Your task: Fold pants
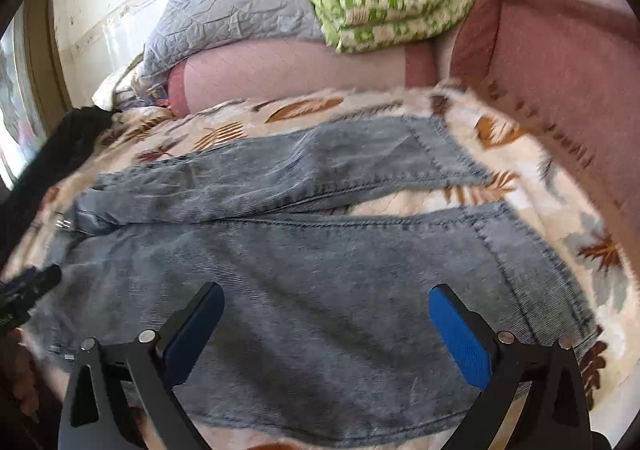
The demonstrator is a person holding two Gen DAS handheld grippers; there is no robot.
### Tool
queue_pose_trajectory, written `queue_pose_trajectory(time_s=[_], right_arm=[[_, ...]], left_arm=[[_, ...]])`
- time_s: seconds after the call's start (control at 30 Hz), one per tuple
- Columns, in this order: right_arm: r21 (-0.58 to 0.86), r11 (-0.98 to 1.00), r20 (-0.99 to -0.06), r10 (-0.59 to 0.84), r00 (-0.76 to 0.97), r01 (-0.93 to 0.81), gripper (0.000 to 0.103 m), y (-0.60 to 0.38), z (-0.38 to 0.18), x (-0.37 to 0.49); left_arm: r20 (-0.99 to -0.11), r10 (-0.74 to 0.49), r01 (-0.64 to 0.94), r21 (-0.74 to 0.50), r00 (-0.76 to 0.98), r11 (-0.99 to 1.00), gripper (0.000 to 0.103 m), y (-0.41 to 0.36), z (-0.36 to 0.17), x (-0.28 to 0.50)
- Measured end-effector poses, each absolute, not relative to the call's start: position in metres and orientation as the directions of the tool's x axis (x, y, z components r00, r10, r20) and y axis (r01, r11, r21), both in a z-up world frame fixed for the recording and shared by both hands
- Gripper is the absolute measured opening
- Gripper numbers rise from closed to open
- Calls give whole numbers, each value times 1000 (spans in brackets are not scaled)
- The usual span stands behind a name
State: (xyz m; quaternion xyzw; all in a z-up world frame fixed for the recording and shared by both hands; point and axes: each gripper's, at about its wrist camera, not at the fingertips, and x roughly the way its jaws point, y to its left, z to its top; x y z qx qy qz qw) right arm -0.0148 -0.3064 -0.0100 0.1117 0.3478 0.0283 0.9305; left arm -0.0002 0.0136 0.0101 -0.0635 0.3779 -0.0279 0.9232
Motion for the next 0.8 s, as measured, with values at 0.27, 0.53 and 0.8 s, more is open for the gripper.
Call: queue_pose_trajectory(time_s=[0.27, 0.53, 0.8], right_arm=[[437, 899, -642, 322, 695, -13, 103, -402, 41, 67], [430, 882, -809, 282, 515, 193, 82, -499, 5, 241], [318, 926, -870, 200, 450, 203, 77, -498, -25, 312]], left_arm=[[-678, -220, 13, -297, 702, 955, 103, 75, 41, 60], [-824, -187, -154, -312, 535, 937, 103, 132, 27, 194], [-853, -165, -208, -301, 495, 931, 99, 141, 1, 264]])
